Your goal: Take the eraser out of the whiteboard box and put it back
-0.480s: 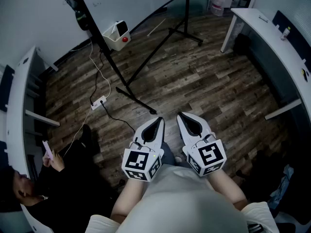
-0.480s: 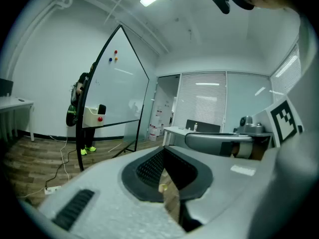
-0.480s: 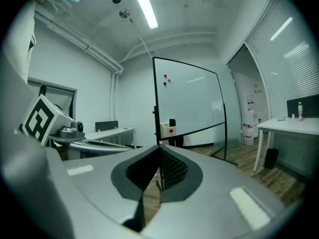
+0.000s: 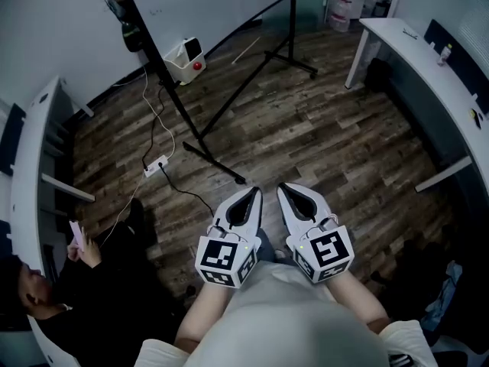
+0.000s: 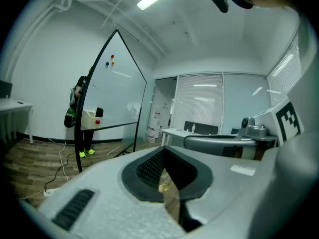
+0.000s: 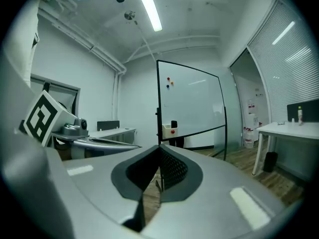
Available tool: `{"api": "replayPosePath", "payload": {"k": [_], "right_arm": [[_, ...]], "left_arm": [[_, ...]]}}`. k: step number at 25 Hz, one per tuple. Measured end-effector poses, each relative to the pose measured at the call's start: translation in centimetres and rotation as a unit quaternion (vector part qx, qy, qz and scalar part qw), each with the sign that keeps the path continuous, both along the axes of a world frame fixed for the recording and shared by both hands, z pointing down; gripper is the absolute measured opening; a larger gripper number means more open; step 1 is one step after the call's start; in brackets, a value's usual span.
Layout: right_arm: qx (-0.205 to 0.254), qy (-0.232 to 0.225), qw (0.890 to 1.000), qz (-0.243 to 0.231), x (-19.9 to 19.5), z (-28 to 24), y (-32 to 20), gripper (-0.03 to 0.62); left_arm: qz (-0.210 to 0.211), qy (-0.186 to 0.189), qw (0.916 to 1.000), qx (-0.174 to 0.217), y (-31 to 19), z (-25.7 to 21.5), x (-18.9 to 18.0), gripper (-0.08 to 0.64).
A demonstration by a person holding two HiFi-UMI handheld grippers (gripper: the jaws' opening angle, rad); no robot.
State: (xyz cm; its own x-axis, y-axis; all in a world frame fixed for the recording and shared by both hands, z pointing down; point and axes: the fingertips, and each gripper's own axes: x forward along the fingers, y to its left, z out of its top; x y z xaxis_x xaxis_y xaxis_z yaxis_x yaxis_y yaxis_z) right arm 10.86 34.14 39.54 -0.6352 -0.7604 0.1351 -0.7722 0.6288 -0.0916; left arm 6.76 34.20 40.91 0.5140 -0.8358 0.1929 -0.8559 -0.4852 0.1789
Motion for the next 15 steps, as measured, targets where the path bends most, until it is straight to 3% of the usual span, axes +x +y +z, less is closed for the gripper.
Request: {"api": "replayPosePath", "payload": {"k": [15], "right_arm": [[-0.003, -0.013, 1.000, -0.003, 0.0, -0.2, -2.2, 0.000]], "left_arm": [[-0.011, 0.001, 0.9999, 0.002, -2.3, 0.1, -0.6, 0.005]]}}
